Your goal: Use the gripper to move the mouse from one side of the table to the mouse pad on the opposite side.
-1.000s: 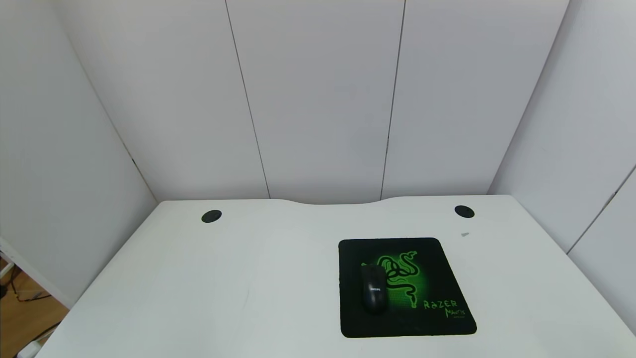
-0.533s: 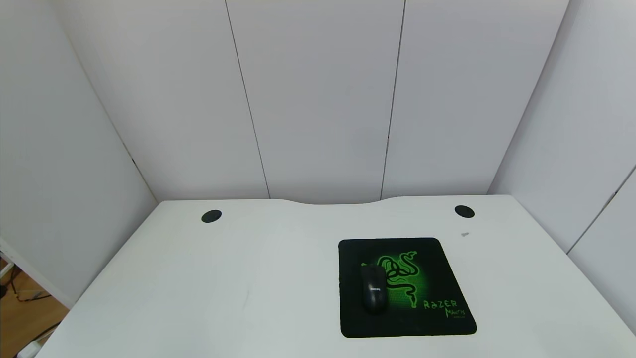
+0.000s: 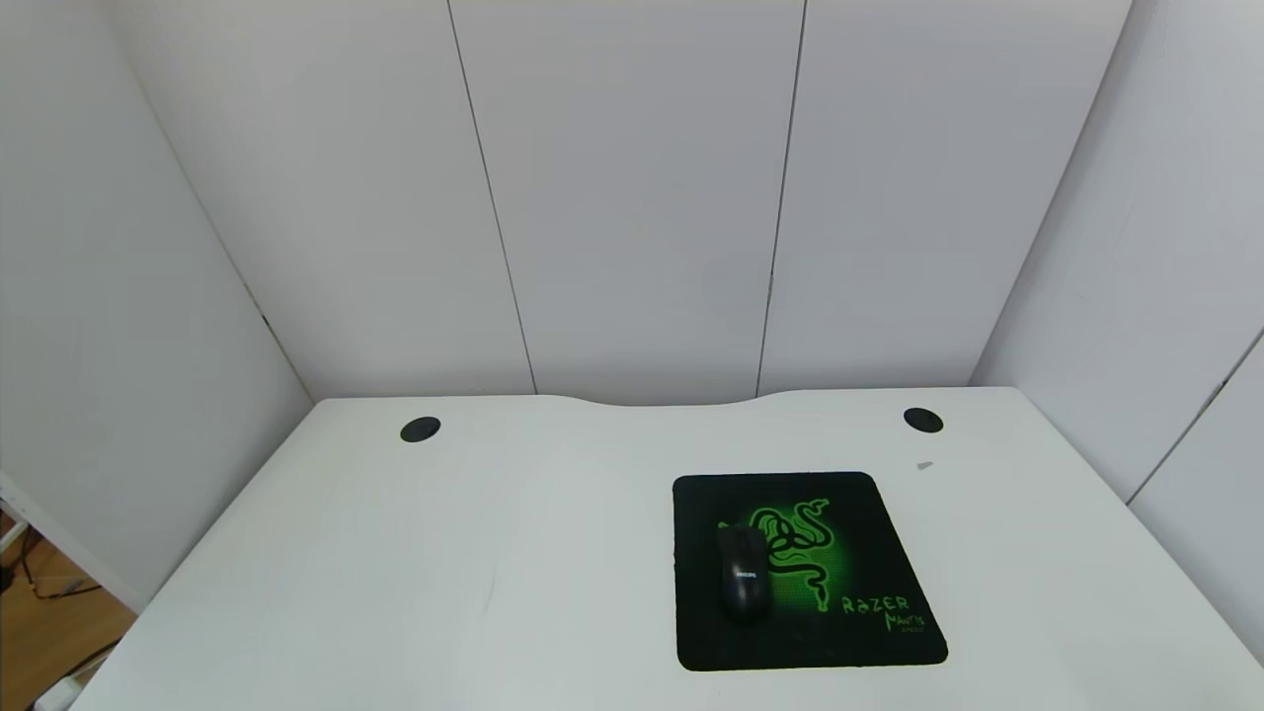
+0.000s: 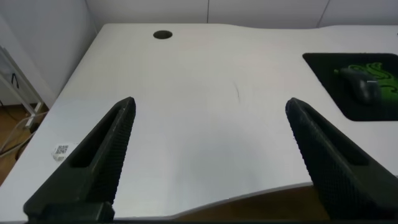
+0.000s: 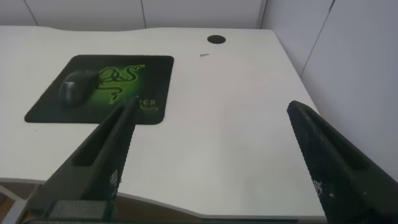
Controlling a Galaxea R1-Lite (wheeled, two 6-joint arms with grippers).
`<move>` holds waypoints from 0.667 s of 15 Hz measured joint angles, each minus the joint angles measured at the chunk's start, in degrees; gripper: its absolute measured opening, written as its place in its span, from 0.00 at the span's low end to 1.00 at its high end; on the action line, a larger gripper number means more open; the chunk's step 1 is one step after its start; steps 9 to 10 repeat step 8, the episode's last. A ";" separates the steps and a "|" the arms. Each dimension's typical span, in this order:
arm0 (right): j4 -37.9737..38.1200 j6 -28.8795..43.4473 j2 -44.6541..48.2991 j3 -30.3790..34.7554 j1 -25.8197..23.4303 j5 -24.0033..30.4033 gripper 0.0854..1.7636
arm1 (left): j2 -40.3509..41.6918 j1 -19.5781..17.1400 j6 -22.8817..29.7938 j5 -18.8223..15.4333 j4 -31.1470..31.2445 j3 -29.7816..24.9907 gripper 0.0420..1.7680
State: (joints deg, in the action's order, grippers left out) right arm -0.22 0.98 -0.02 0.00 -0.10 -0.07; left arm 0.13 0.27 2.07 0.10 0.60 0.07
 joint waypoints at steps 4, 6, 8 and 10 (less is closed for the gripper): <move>0.00 0.02 0.00 0.00 0.00 -0.02 0.97 | -0.02 0.00 1.37 0.09 -0.67 -0.07 0.97; 0.00 -0.02 0.00 0.00 0.00 -0.02 0.97 | -0.02 0.00 0.57 -0.15 -0.57 -0.07 0.97; -0.02 0.00 0.00 0.00 0.00 -0.02 0.97 | -0.02 0.00 0.55 0.09 -0.39 -0.05 0.97; -0.02 0.00 0.00 0.00 0.00 -0.02 0.97 | -0.02 0.00 0.55 0.09 -0.39 -0.05 0.97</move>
